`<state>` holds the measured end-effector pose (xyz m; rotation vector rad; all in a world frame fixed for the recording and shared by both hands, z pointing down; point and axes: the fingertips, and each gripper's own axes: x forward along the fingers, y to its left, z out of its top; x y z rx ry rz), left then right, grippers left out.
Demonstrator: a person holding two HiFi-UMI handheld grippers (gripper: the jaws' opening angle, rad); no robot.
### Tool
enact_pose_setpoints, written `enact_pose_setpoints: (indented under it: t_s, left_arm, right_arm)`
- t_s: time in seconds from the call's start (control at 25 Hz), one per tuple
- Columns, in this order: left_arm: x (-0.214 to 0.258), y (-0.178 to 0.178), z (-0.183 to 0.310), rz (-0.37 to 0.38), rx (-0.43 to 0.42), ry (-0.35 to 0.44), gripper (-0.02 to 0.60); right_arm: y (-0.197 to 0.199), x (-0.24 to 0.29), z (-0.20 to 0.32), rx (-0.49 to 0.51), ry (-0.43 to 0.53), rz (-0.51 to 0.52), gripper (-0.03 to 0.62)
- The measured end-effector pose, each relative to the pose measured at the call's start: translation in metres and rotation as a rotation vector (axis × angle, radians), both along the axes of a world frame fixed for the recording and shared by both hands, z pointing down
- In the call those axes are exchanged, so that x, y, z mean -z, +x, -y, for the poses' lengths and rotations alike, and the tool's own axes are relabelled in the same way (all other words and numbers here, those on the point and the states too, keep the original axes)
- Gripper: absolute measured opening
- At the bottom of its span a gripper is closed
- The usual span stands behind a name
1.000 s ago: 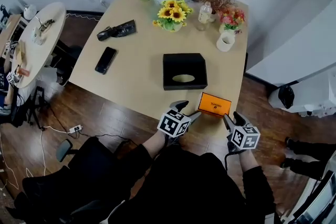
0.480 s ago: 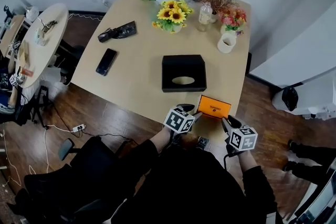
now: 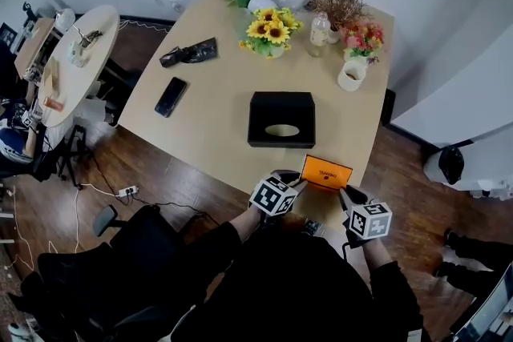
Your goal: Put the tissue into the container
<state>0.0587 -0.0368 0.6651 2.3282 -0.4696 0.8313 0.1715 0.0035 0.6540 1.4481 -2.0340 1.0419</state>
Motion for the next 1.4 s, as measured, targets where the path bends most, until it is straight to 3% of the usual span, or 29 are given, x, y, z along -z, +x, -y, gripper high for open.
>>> enact_pose_setpoints:
  t_s: [0.4, 0.72, 1.4]
  left_arm:
    - [0.043, -0.023, -0.018, -0.049, 0.037, 0.042, 0.083]
    - [0.086, -0.054, -0.023, -0.066, 0.142, 0.104, 0.083]
    - [0.16, -0.1, 0.026, -0.101, 0.249, 0.266, 0.083]
  right_arm:
    - [-0.02, 0.041, -0.01, 0.101, 0.038, 0.055, 0.063]
    - [-0.05, 0.086, -0.004, 0.215, 0.119, 0.056, 0.063]
    - [-0.093, 0.156, 0.056, 0.31, 0.284, 0.064, 0.06]
